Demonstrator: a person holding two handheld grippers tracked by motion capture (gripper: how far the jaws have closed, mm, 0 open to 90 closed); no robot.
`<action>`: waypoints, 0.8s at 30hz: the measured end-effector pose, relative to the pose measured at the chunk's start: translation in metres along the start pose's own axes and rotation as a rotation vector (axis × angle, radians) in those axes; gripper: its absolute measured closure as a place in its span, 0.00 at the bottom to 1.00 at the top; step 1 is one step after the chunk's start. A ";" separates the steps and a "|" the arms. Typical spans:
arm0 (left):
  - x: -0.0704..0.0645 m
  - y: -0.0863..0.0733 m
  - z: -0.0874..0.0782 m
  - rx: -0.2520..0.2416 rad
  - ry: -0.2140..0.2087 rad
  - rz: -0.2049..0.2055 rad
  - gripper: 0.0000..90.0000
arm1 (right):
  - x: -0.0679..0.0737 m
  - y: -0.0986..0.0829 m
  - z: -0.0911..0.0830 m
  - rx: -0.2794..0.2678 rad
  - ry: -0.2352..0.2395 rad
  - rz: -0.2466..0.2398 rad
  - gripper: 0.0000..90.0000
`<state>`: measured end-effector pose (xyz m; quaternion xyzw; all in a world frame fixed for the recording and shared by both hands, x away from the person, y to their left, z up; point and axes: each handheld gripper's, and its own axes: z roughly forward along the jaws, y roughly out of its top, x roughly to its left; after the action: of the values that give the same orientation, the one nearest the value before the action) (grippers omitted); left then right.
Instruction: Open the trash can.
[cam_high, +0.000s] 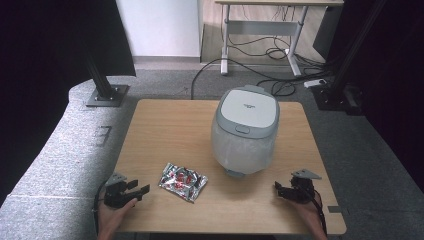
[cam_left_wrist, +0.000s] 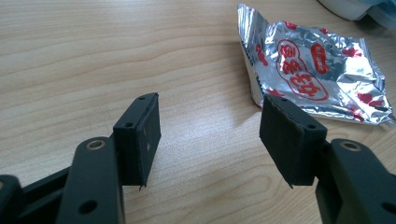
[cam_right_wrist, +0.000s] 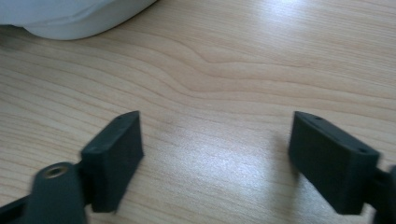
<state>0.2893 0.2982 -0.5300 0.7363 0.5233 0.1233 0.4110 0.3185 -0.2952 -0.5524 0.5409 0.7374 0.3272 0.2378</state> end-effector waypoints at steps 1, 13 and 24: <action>0.000 0.000 0.000 0.000 0.000 0.000 0.43 | 0.000 0.000 0.000 0.000 0.000 0.000 0.21; -0.001 0.000 -0.001 -0.004 -0.008 0.008 0.43 | -0.012 0.002 -0.028 -0.117 0.076 0.017 0.35; -0.002 0.000 0.001 0.006 -0.013 0.014 0.43 | -0.013 0.012 -0.047 -0.161 0.089 0.018 0.39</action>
<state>0.2888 0.2960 -0.5298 0.7418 0.5159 0.1199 0.4114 0.2967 -0.3156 -0.5122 0.5114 0.7137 0.4112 0.2448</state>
